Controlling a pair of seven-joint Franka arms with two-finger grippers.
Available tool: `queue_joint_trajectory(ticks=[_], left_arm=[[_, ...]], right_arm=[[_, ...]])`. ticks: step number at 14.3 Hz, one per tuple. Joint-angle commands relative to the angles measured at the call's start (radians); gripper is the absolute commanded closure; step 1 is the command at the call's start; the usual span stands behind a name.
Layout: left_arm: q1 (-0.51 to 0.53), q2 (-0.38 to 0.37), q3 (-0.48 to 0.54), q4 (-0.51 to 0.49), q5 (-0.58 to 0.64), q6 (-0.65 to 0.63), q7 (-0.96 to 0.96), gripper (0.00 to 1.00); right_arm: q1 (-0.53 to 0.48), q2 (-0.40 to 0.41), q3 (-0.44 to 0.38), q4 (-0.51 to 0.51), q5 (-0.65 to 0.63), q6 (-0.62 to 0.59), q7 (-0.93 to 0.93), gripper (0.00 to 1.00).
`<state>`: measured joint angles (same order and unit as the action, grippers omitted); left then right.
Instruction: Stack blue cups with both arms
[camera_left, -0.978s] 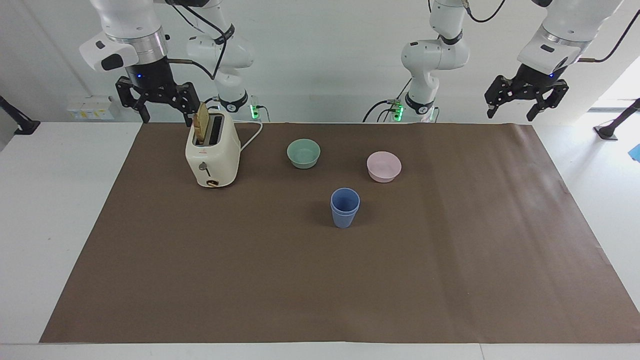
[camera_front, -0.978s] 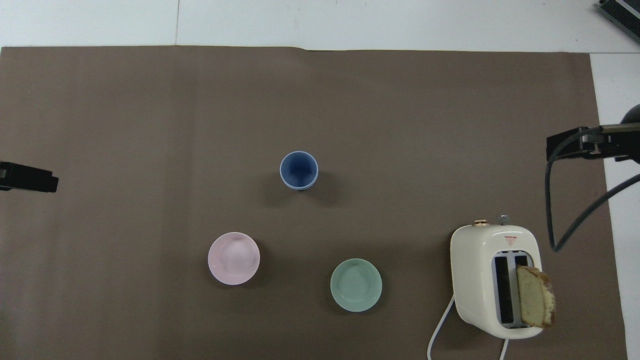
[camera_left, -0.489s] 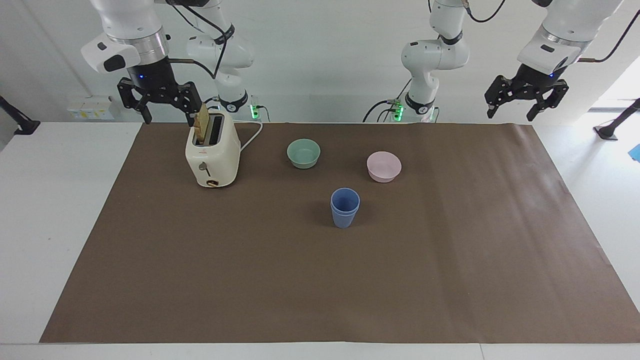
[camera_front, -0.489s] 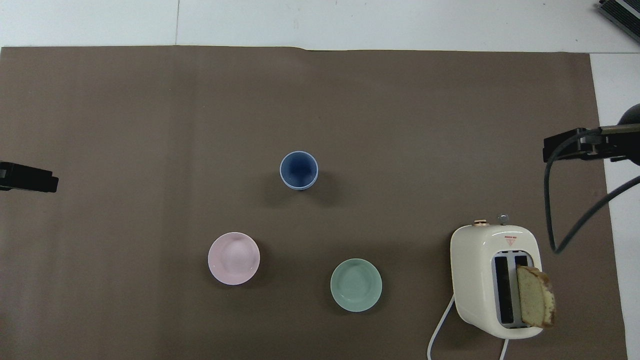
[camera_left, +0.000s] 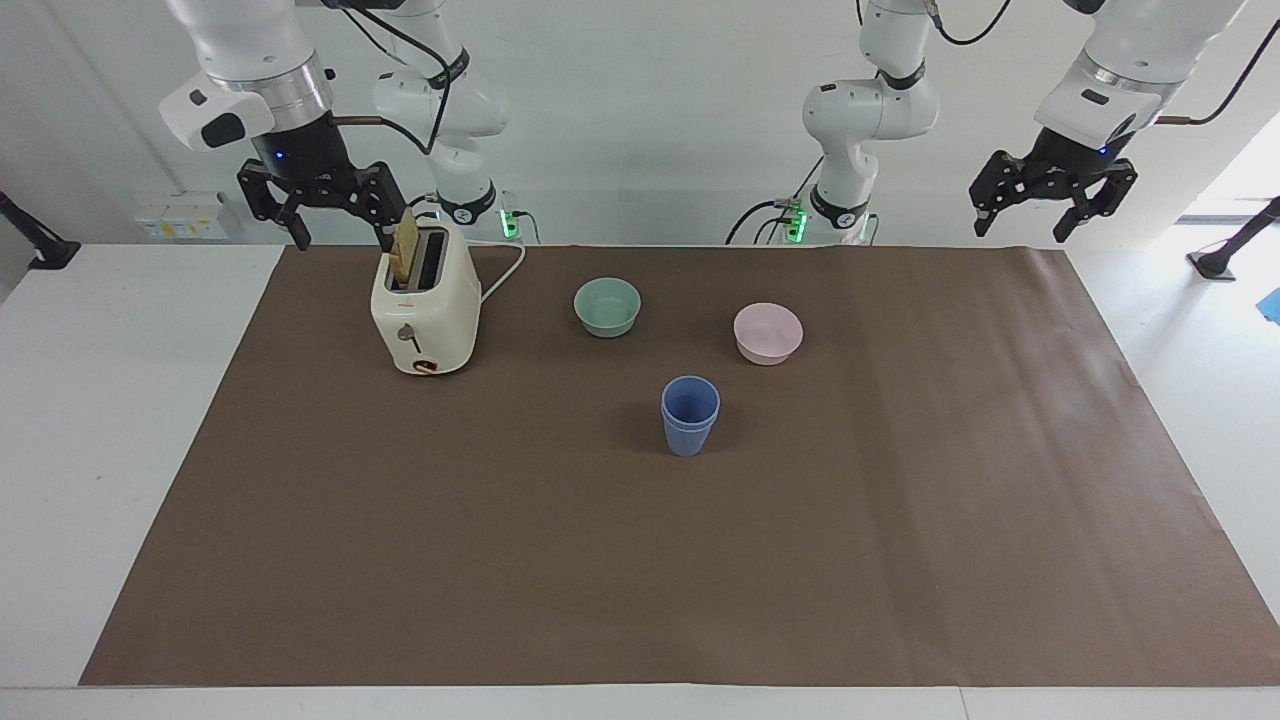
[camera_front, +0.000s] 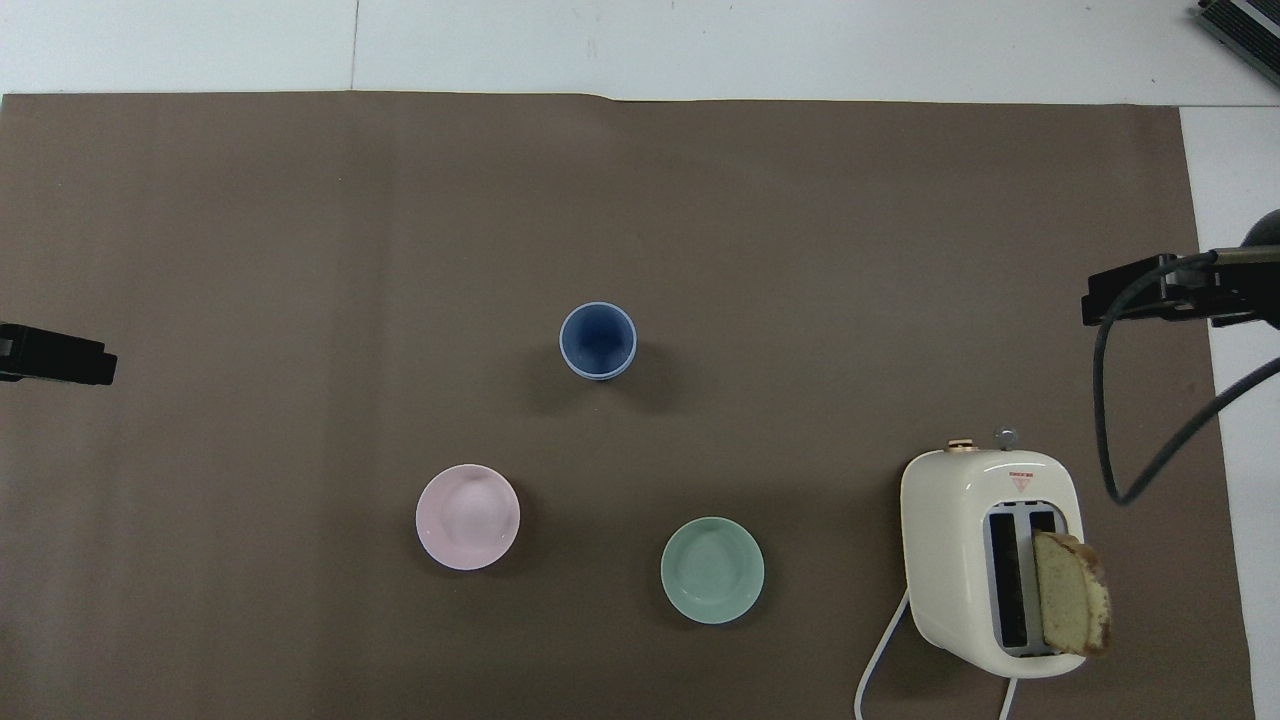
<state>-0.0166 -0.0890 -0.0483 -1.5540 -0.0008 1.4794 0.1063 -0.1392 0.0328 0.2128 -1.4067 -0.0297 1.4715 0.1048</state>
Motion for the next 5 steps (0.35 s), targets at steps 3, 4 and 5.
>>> queue_joint_trajectory(ticks=[3, 4, 5], left_arm=[[0.01, -0.011, -0.002, 0.0, -0.015, -0.013, -0.007, 0.0], [0.01, -0.011, -0.002, 0.0, -0.015, -0.013, -0.007, 0.0], [0.01, -0.011, -0.002, -0.001, -0.015, -0.014, -0.007, 0.0]], right_arm=[[-0.019, -0.019, 0.005, -0.021, 0.019, -0.003, -0.034, 0.0], [-0.019, -0.019, 0.005, -0.023, 0.016, -0.005, -0.034, 0.0], [-0.019, -0.019, 0.005, -0.023, 0.016, -0.005, -0.034, 0.0]])
